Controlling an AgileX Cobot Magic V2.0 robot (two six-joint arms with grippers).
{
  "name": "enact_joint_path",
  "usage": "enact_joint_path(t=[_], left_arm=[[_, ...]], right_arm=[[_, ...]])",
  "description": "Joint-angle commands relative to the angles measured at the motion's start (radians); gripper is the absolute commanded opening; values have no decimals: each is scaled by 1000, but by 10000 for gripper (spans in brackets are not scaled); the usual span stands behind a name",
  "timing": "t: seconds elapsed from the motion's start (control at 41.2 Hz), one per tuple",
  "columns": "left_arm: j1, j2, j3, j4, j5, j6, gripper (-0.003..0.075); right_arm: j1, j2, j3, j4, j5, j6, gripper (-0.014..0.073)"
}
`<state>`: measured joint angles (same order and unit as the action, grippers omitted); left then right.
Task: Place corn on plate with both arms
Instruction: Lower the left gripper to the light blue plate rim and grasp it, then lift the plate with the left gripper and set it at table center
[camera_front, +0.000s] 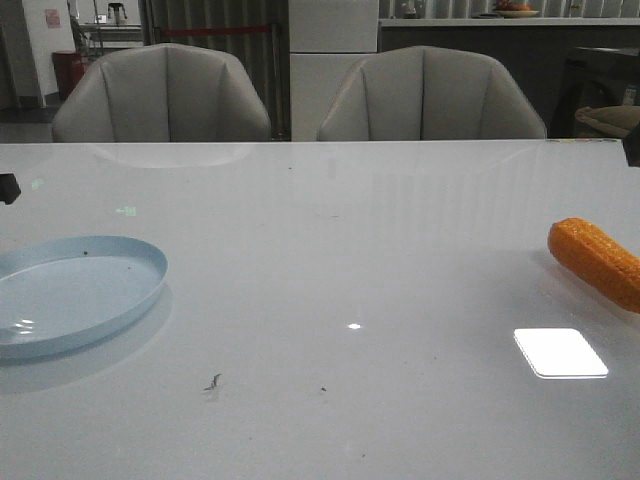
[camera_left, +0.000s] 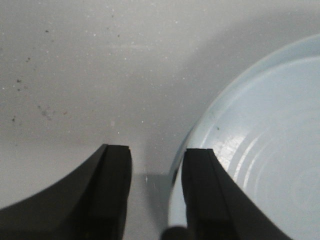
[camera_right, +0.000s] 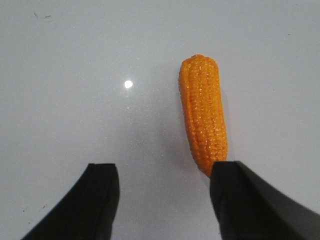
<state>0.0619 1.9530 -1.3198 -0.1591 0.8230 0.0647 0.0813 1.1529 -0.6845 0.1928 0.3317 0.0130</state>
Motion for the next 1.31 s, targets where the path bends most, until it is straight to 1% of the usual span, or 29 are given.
enact_joint_path(t=[0.0,0.219,0.267,0.364,0.413,0.534,0.68,0.801,0.899,1.044,1.19,1.287], left_arm=[[1,-38,-28,-32,-34,-1,310],[-3,-1,-28,-88,-34,-1,300],[-7,9,-28,-84,-26,1,254],[-9,12,-28,-84,-14,1,76],[-9,12,-30,-84,-14,1,110],[-9,12,-55,-82,15,1,91],[-9,12,-152,-89,108,1,91],[-11,12,-261,-147,213,3,91],[-20,12,-346,-229,281,38,91],[-73,12,-434,-334,321,55,91],[-152,12,-451,-379,307,55,91],[-214,18,-451,-381,294,55,91]], right_arm=[[-4,-14,-37,2,-51,-5,507],[-4,-14,-37,2,-53,-5,507],[-4,-14,-37,2,-53,-5,507],[-4,-14,-37,2,-51,-5,507],[-4,-14,-37,2,-51,-5,507],[-4,-14,-37,2,-50,-5,507],[-4,-14,-37,2,-45,-5,507],[-4,-14,-37,2,-39,-5,507],[-4,-14,-37,2,-39,-5,507],[-4,-14,-37,2,-39,-5,507],[-4,-14,-37,2,-39,-5,507],[-4,-14,-37,2,-40,-5,507]])
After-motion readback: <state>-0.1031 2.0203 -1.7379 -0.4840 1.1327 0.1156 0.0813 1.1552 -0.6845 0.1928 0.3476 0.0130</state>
